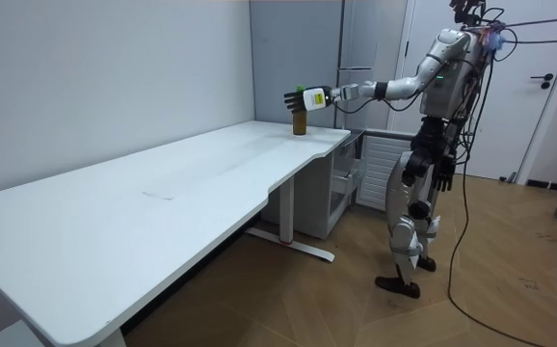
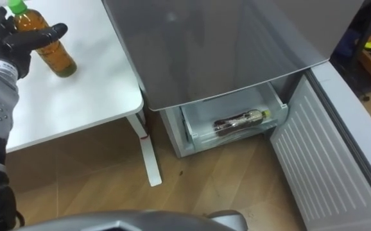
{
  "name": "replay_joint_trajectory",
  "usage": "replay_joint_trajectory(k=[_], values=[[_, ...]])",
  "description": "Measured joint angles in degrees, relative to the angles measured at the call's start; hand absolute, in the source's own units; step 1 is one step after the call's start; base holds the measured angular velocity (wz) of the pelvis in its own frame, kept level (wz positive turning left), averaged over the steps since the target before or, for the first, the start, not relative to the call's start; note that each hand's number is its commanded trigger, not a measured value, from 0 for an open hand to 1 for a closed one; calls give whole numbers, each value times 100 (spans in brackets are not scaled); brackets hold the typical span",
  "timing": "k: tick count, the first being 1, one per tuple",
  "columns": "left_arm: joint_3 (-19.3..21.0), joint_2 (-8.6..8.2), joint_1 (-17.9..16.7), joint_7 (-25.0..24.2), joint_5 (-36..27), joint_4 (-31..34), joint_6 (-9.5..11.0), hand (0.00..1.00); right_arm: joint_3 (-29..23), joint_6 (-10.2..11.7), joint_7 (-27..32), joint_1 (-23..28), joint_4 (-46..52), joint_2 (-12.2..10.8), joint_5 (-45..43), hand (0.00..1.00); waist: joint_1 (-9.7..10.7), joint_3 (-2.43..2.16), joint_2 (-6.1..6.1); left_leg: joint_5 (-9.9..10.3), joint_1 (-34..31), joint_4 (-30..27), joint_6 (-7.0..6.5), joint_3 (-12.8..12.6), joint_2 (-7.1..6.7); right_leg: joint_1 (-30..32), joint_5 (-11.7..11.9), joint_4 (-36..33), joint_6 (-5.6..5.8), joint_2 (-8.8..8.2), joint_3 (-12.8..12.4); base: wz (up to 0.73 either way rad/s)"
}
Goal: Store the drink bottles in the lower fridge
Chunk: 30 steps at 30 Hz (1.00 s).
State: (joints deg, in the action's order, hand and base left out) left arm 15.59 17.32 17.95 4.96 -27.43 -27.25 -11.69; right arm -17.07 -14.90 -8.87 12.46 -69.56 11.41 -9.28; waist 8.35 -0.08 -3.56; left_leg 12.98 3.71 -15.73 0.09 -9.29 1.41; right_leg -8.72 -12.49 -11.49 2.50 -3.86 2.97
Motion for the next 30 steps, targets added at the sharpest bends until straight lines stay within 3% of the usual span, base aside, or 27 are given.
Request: replay_joint_trajectory(k=[4,5,7,20,30], values=[[2,8,10,-43,6,-3,0,0,-1,-4,2,2,35,4,-22,0,-4,6,-14,0,-44,2,0,-2,-4,85,0,-17,0,1,-51,-3],[2,11,10,-51,7,-3,0,51,-1,-5,3,3,35,4,-25,0,-3,12,-5,0,-43,4,0,-2,-5,86,0,-17,0,1,-55,-5],[2,22,11,-82,7,-3,0,100,-1,0,5,-4,36,4,-25,0,-2,16,2,0,-49,5,-1,-7,-5,100,0,-17,0,1,-70,-4],[-7,143,12,-326,0,-174,-102,100,4,-8,69,-6,69,1,-33,0,83,48,73,6,-108,5,-8,-14,-6,179,0,-28,0,8,-115,-1],[-171,142,14,-391,-114,-460,-217,100,5,-14,135,-8,74,-2,-31,0,171,12,81,23,-115,1,-15,-14,0,186,1,-81,0,17,-131,0]])
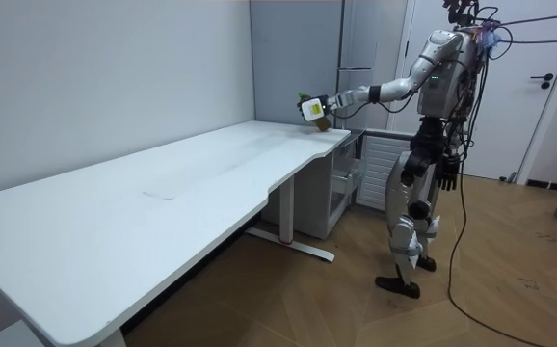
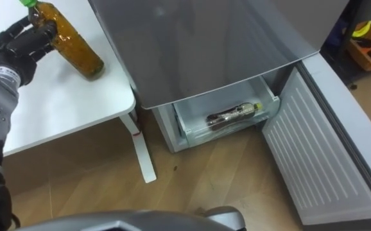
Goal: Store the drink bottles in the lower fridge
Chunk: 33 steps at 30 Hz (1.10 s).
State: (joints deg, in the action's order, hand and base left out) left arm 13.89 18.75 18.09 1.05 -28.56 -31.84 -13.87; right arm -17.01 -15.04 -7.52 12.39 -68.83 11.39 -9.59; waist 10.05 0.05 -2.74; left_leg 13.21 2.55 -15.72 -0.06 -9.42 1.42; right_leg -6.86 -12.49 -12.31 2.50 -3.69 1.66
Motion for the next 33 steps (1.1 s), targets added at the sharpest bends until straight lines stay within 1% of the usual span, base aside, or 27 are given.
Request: replay_joint_trajectory(k=[2,8,14,18,22,24,29,33], values=[[-82,-1,0,-10,-1,-25,-9,100,0,-1,16,0,-1,0,0,0,0,2,-2,1,1,-1,-1,3,2,15,0,-42,0,2,-10,0],[-85,1,0,0,2,-33,-10,100,0,1,61,-6,3,0,0,0,52,3,-5,6,3,-5,-7,2,1,14,1,-50,0,4,-39,0],[-90,1,0,0,2,-52,-54,100,-1,2,85,-5,3,0,-4,0,87,4,-5,12,2,-1,-13,-2,1,11,1,-73,-1,8,-67,-1],[-94,2,1,-4,-2,-77,-54,100,1,9,115,-58,3,0,-7,0,89,21,24,15,1,1,-16,-2,1,12,1,-91,0,7,-68,0],[-111,2,14,-4,-23,-77,-54,100,3,40,166,-68,25,1,-6,0,82,19,41,14,-2,-3,-15,0,0,29,1,-91,0,7,-66,0],[-126,1,13,-2,-122,-77,-54,100,11,64,167,-62,28,-4,-5,0,87,27,55,13,0,0,-14,3,-1,0,1,-61,0,11,-65,0],[-222,1,16,10,-279,-58,-54,100,137,62,146,-122,25,-18,9,0,84,7,83,10,2,-33,-11,12,0,20,1,-30,0,13,-57,0],[-428,-1,16,212,-587,92,-54,100,299,42,137,-248,140,-39,104,0,48,1,96,13,-63,-73,-11,30,5,47,2,-38,0,5,-3,3]])
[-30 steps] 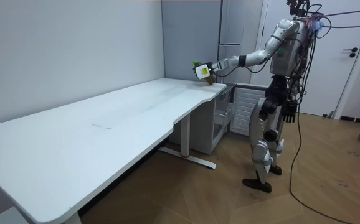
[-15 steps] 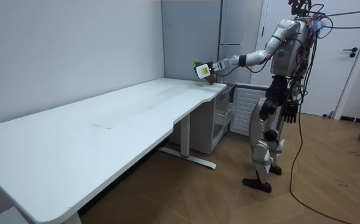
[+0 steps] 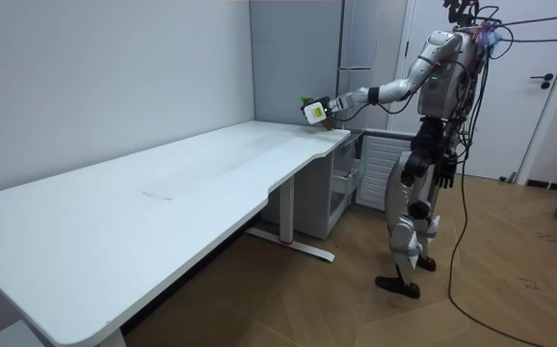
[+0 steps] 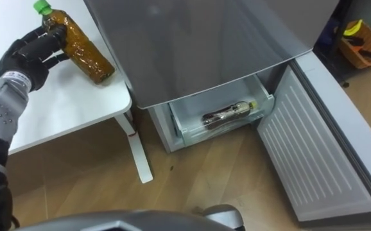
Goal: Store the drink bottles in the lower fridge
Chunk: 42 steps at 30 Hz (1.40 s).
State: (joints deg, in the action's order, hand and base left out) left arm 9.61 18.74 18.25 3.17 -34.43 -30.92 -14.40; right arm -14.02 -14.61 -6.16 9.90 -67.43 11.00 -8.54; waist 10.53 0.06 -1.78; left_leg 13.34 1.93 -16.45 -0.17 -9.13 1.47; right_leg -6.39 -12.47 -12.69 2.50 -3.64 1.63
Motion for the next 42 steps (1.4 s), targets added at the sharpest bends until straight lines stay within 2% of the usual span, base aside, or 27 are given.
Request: replay_joint_trajectory(k=[3,5,7,8,10,12,14,16,21,24,29,33,38,40,42], values=[[-83,-20,-1,24,0,175,0,100,43,23,8,-82,276,-3,124,0,-24,-9,21,-1,-9,-12,0,-4,0,31,2,-8,-1,-2,-1,0],[-85,-100,-2,68,20,364,3,100,77,53,18,-114,554,-16,235,0,-86,-6,49,-2,1,-10,1,-5,-1,30,1,-8,-1,-2,4,0],[-94,-281,-39,127,-4,611,47,100,177,140,29,-184,885,-55,505,0,-184,-2,111,-3,26,-9,2,2,-1,-18,1,-3,-1,-2,15,0],[-103,-308,-68,131,-49,660,52,100,216,156,35,-208,969,-72,592,0,-201,-1,125,-3,44,-5,2,3,0,-40,1,2,-1,0,16,0],[-195,-401,-118,182,-99,762,53,100,398,226,26,-236,1226,-105,774,0,-306,-11,159,-3,88,9,2,4,0,-95,1,9,-1,1,20,2],[-377,-436,-200,215,-99,985,53,100,723,258,-95,-274,1630,-140,861,0,-446,-5,190,-3,66,-4,2,27,-1,-87,2,8,-2,-1,45,7],[-455,-463,-288,222,-102,1097,53,100,858,285,-218,-316,1802,-188,937,0,-500,-10,198,-3,62,-22,2,75,-2,-112,2,8,-3,-3,95,11],[-545,-473,-429,228,-102,1326,53,100,1066,258,-338,-277,2218,-225,996,0,-633,-10,189,-3,34,-31,2,120,-4,-106,2,8,-3,-5,156,10],[-554,-517,-992,221,-154,1984,54,100,1311,264,-623,-225,3292,-244,1203,0,-726,-14,175,-6,23,-36,6,190,-10,-130,2,10,-3,-14,281,8],[-568,-581,-1327,208,-142,2276,56,100,1434,289,-837,-293,3577,-256,1215,0,-754,-14,174,-6,83,-19,7,224,-18,-211,2,31,-3,-17,322,8],[-565,-688,-1544,23,-112,2302,58,100,1559,288,-1234,-316,3902,-268,1238,0,-823,5,197,-15,86,-19,18,296,-33,-289,2,100,-2,-23,412,8],[-566,-731,-1563,-221,-89,2301,69,100,1556,287,-1610,-325,4080,-244,1304,0,-933,46,264,-19,55,-29,24,370,-30,-303,3,102,-3,-23,571,8],[-574,-807,-1657,-405,-95,2306,109,100,1559,279,-1955,-325,4343,-240,1311,0,-1046,39,246,-23,62,2,31,398,-30,-287,4,108,-5,-26,661,2],[-582,-854,-1819,-556,-96,2309,291,100,1558,277,-2110,-324,4510,-233,1315,0,-1067,34,241,-29,68,9,40,406,-30,-282,4,107,-6,-32,761,2],[-585,-884,-1910,-664,-99,2310,364,100,1558,278,-2209,-325,4606,-224,1315,0,-1079,30,246,-30,70,16,42,438,-30,-285,4,106,-6,-33,825,8]])
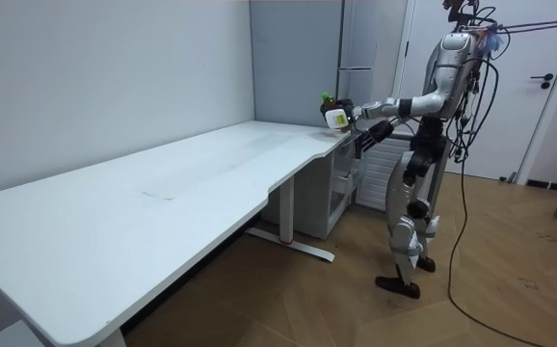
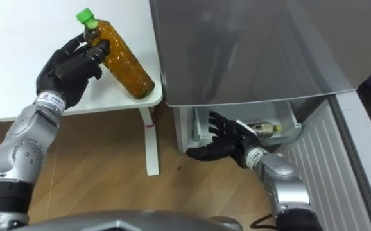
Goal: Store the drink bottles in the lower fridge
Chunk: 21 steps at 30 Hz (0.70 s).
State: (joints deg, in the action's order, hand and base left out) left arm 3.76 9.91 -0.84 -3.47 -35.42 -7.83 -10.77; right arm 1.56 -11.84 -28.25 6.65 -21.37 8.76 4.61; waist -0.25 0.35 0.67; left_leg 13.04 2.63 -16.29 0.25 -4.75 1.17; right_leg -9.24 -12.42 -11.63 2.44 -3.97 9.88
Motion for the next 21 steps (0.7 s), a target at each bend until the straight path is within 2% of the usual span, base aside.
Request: replay_joint_trajectory(k=[4,13,21], values=[[-4,-15,-60,-112,-2,0,27,100,0,0,-177,-8,38,5,0,0,-13,-8,10,-4,-2,2,6,34,0,-19,0,-2,0,-6,137,5],[-69,-14,-99,-266,16,-1,75,100,21,-64,-658,-43,552,72,-5,0,-25,-7,21,-4,4,-31,5,38,-4,-72,0,-5,0,-15,145,0],[-229,-13,-125,-609,143,-1,76,100,165,-78,-1221,-113,756,108,2,0,-27,10,46,-8,-12,-14,1,51,-8,-77,0,-12,1,-13,109,0]])
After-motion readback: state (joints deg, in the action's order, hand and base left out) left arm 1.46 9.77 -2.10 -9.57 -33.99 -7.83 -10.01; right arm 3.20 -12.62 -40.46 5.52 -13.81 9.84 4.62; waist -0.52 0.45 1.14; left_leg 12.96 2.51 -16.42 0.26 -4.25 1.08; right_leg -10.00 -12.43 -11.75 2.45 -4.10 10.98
